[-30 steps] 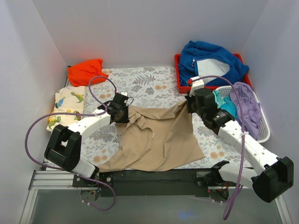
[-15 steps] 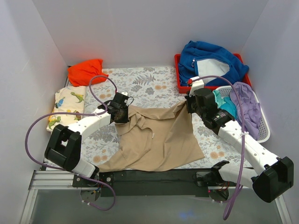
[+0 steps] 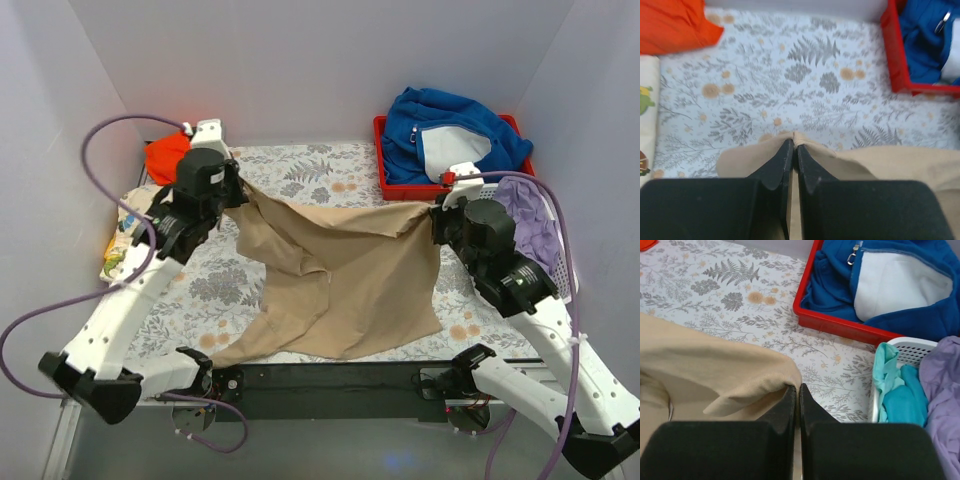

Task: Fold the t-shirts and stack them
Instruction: Flatten the tshirt out

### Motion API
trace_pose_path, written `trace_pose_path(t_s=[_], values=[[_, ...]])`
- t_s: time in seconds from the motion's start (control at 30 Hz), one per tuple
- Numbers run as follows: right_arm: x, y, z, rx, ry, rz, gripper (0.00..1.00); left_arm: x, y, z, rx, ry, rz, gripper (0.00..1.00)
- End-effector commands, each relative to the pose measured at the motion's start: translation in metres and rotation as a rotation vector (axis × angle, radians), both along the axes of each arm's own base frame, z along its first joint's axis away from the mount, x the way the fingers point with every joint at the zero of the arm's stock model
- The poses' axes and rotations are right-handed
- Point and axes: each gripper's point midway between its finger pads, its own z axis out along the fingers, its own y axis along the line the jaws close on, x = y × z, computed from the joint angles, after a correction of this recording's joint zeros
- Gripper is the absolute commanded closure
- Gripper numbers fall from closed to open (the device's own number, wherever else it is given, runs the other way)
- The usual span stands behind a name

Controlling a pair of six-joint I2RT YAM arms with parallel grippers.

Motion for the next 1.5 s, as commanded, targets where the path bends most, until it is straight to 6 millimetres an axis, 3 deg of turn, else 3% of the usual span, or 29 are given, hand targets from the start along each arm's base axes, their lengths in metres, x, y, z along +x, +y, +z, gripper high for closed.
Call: trace_pose_path(t_s=[0.0, 0.13, 0.27, 0.37, 0.5, 0.53, 0.57, 0.6, 0.63, 0.7, 0.73, 0.83, 0.93, 1.03, 1.1, 1.13, 1.17, 1.27, 1.3, 1.4, 1.43, 1.47], values=[[-0.011, -0.027, 0.025, -0.026, -0.062, -0.079, 0.99, -0.031, 0.045, 0.062, 0.027, -0.143, 0.118, 1.0], [-0.025, -0.048, 0.052, 0.001, -0.13, -0.145, 0.99, -0.063, 0.073, 0.121, 0.007, -0.288, 0.154, 1.0], [-0.046, -0.06, 0.078, 0.065, -0.206, -0.151, 0.99, -0.095, 0.09, 0.161, -0.007, -0.381, 0.14, 1.0], [-0.065, -0.061, 0.098, 0.116, -0.264, -0.093, 0.99, -0.124, 0.09, 0.181, -0.052, -0.441, 0.063, 1.0], [-0.094, -0.055, 0.123, 0.155, -0.325, 0.03, 0.99, -0.176, 0.071, 0.221, -0.151, -0.577, -0.175, 1.0], [-0.103, -0.047, 0.131, 0.17, -0.34, 0.095, 0.99, -0.192, 0.057, 0.228, -0.182, -0.605, -0.285, 1.0], [-0.112, -0.044, 0.137, 0.184, -0.357, 0.134, 0.99, -0.209, 0.059, 0.241, -0.207, -0.651, -0.316, 1.0], [-0.122, -0.032, 0.143, 0.199, -0.367, 0.225, 0.99, -0.219, 0.057, 0.247, -0.227, -0.67, -0.35, 1.0], [-0.133, -0.029, 0.155, 0.221, -0.393, 0.271, 0.99, -0.236, 0.043, 0.251, -0.247, -0.677, -0.467, 1.0], [-0.149, -0.021, 0.166, 0.247, -0.411, 0.357, 0.99, -0.258, 0.035, 0.259, -0.283, -0.69, -0.564, 1.0], [-0.163, -0.015, 0.176, 0.266, -0.433, 0.421, 0.99, -0.278, 0.033, 0.269, -0.297, -0.718, -0.631, 1.0], [-0.18, -0.014, 0.189, 0.283, -0.477, 0.484, 0.99, -0.312, 0.035, 0.288, -0.344, -0.78, -0.709, 1.0], [-0.195, -0.02, 0.201, 0.299, -0.528, 0.498, 0.99, -0.331, 0.044, 0.303, -0.356, -0.835, -0.722, 1.0], [-0.194, -0.028, 0.206, 0.306, -0.549, 0.453, 0.99, -0.321, 0.045, 0.306, -0.385, -0.803, -0.705, 1.0], [-0.19, -0.029, 0.203, 0.304, -0.543, 0.434, 0.99, -0.299, 0.039, 0.294, -0.381, -0.731, -0.674, 1.0], [-0.18, -0.029, 0.194, 0.295, -0.516, 0.407, 0.99, -0.277, 0.044, 0.287, -0.372, -0.69, -0.577, 1.0], [-0.173, -0.03, 0.189, 0.289, -0.5, 0.382, 0.99, -0.245, 0.038, 0.266, -0.334, -0.577, -0.506, 1.0], [-0.146, -0.018, 0.157, 0.252, -0.402, 0.357, 0.99, -0.183, 0.042, 0.212, -0.199, -0.394, -0.311, 1.0], [-0.137, -0.013, 0.147, 0.257, -0.357, 0.347, 0.99, -0.156, 0.034, 0.176, -0.13, -0.289, -0.271, 1.0], [-0.111, 0.002, 0.108, 0.226, -0.246, 0.338, 0.99, -0.112, 0.046, 0.136, 0.022, -0.243, -0.122, 1.0], [-0.101, 0.002, 0.097, 0.217, -0.219, 0.301, 0.99, -0.096, 0.042, 0.1, 0.091, -0.175, -0.115, 1.0], [-0.089, 0.004, 0.079, 0.206, -0.182, 0.274, 0.99, -0.081, 0.043, 0.097, 0.122, -0.202, -0.076, 1.0]])
